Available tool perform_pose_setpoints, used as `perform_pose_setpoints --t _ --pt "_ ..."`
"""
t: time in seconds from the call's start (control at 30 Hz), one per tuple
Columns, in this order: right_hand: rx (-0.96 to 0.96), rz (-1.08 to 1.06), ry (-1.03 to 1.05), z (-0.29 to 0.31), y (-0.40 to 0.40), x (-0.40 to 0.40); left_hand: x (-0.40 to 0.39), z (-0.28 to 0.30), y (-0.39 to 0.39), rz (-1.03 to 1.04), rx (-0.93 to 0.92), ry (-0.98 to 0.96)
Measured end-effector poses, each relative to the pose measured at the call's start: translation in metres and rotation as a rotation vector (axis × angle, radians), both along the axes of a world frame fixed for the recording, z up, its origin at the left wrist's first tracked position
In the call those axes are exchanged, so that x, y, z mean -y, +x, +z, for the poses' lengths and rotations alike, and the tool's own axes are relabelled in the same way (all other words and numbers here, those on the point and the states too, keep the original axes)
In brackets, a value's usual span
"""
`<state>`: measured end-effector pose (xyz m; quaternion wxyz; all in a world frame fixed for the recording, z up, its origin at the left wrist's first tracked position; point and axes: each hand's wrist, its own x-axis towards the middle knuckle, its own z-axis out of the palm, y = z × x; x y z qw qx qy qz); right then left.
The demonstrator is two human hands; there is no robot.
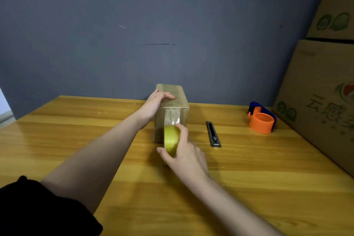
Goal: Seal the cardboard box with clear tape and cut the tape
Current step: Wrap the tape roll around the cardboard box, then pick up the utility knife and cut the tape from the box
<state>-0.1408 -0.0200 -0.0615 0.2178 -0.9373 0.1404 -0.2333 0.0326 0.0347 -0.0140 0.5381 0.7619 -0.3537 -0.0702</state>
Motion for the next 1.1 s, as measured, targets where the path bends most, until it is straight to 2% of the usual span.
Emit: perform_pose_setpoints --t 0.07,0.2,0.3,0.37,0.43,0.53,0.6,0.67,0.73,0.8,0.93,1.0,1.1 --pt "-0.014 0.001 -0.002 0.0 0.001 0.0 -0.001 0.001 -0.002 0.002 -0.031 -0.01" --pt "-0.05 0.03 -0.011 0.002 -0.004 0.003 -0.003 0.011 -0.007 -0.031 -0.221 -0.084" --pt "-0.074 0.015 -0.048 0.008 -0.012 0.015 -0.002 0.022 -0.007 0.033 -0.235 -0.136" --pt "-0.059 -0.026 -0.071 0.013 -0.017 0.029 0.002 0.031 -0.013 0.147 -0.172 -0.211" --pt "-0.066 -0.098 -0.033 0.018 -0.017 0.052 0.01 0.043 -0.029 0.224 0.008 -0.264" --pt "-0.105 -0.225 0.194 0.013 -0.005 0.101 0.032 0.06 -0.07 0.135 0.097 -0.388" --pt "-0.083 -0.274 0.347 0.004 0.007 0.132 0.055 0.057 -0.101 0.006 -0.005 -0.387" --pt "-0.07 -0.268 0.45 -0.003 0.016 0.153 0.079 0.041 -0.124 -0.07 -0.165 -0.277" --pt "-0.087 -0.265 0.545 -0.003 0.02 0.162 0.094 0.016 -0.136 -0.042 -0.314 -0.136" --pt "-0.093 -0.268 0.696 0.003 0.015 0.158 0.099 -0.007 -0.14 0.029 -0.493 -0.086" --pt "-0.046 -0.27 1.051 0.008 0.006 0.147 0.102 -0.023 -0.142 0.041 -0.874 -0.175" --pt "-0.022 -0.257 1.139 0.006 0.005 0.144 0.105 -0.026 -0.14 0.048 -0.93 -0.213" --pt "-0.05 -0.218 1.152 0.005 0.006 0.146 0.104 -0.027 -0.139 0.066 -0.944 -0.227"
